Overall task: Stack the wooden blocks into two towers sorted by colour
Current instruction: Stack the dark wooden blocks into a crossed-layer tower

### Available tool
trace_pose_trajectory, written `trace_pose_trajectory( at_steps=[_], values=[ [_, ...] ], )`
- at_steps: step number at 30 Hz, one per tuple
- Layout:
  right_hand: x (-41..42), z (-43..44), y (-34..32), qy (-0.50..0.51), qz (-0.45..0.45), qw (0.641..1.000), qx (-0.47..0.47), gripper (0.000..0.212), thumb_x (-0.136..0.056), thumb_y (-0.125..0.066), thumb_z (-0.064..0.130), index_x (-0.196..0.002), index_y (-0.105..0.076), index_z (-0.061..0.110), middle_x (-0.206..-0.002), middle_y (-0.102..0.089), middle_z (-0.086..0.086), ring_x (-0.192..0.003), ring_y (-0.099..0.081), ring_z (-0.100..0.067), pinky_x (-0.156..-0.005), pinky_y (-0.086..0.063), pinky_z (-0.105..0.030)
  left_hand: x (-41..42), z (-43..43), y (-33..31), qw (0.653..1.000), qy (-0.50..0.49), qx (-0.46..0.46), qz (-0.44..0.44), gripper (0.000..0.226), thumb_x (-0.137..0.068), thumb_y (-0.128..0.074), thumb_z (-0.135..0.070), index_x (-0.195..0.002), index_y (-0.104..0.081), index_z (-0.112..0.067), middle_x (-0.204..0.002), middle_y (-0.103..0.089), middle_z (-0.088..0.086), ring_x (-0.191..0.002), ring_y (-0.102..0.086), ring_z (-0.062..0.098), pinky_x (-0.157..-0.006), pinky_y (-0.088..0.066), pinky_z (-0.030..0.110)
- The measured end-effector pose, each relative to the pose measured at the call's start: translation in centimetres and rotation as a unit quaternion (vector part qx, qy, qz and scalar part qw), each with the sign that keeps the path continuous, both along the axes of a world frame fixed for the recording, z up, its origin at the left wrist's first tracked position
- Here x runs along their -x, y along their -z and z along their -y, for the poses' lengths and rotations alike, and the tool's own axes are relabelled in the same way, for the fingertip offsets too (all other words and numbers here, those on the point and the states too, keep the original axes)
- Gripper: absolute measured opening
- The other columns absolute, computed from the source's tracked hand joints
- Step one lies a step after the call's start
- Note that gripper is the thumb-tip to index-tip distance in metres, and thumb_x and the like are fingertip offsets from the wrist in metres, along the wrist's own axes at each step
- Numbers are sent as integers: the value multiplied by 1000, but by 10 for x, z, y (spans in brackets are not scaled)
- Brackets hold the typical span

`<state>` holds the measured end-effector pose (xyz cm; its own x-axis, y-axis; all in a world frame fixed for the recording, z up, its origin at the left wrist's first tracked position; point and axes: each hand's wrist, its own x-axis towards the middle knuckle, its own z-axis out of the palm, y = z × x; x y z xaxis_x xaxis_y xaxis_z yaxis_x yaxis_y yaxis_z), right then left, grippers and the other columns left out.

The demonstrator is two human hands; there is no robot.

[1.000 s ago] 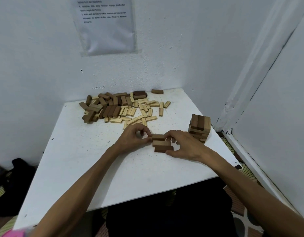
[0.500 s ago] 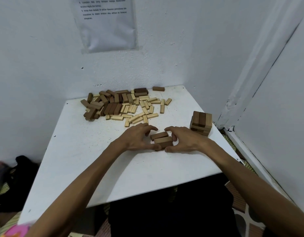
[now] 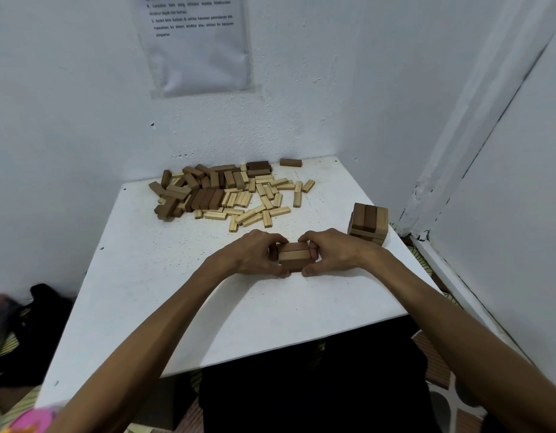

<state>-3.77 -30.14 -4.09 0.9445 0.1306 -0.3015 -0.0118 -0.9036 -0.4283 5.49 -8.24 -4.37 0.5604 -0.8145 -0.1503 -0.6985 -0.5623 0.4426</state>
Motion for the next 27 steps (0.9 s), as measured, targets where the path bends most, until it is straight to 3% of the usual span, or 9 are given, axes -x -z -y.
trace_pose_trajectory(
  at_steps=[11, 15, 20, 23, 27],
  values=[
    [-3, -1, 1, 14, -5, 1000, 0, 78, -81, -83, 52, -145, -49, 22, -99, -65, 5, -100, -62, -18, -83, -51, -33, 5, 2, -6, 999, 8, -29, -14, 59, -82, -83, -41, -132, -63, -16, -102, -69, 2, -88, -60, 18, -81, -52, 37],
    [-3, -1, 2, 23, -9, 1000, -3, 78, -80, -84, 52, -144, -49, 23, -102, -66, 4, -101, -63, -19, -84, -52, -34, 5, 1, -4, 1000, 12, -12, -10, 60, -83, -83, -41, -134, -63, -17, -102, -68, 1, -86, -59, 16, -77, -49, 32],
    [-2, -2, 1, 24, -10, 1000, -12, 78, -80, -85, 50, -144, -50, 22, -100, -64, 4, -101, -62, -20, -78, -46, -29, 1, -10, 13, 998, -1, 34, 56, 85, -73, -78, -67, -146, -50, -32, -122, -50, -2, -111, -46, 17, -89, -44, 34],
    [-3, -1, 2, 29, -8, 999, -19, 77, -81, -85, 49, -144, -50, 22, -99, -64, 4, -100, -62, -19, -74, -44, -27, 4, -19, 22, 990, 13, 83, 115, 73, -72, -66, -75, -131, -58, -33, -129, -56, -6, -118, -46, 18, -95, -45, 42],
    [0, -2, -1, 32, -1, 999, -14, 78, -81, -85, 50, -145, -51, 22, -107, -59, 5, -100, -58, -16, -78, -44, -27, 8, -24, 31, 985, 15, 130, 112, 50, -78, -68, -67, -116, -64, -35, -127, -63, -16, -117, -51, 13, -94, -46, 45]
  ],
)
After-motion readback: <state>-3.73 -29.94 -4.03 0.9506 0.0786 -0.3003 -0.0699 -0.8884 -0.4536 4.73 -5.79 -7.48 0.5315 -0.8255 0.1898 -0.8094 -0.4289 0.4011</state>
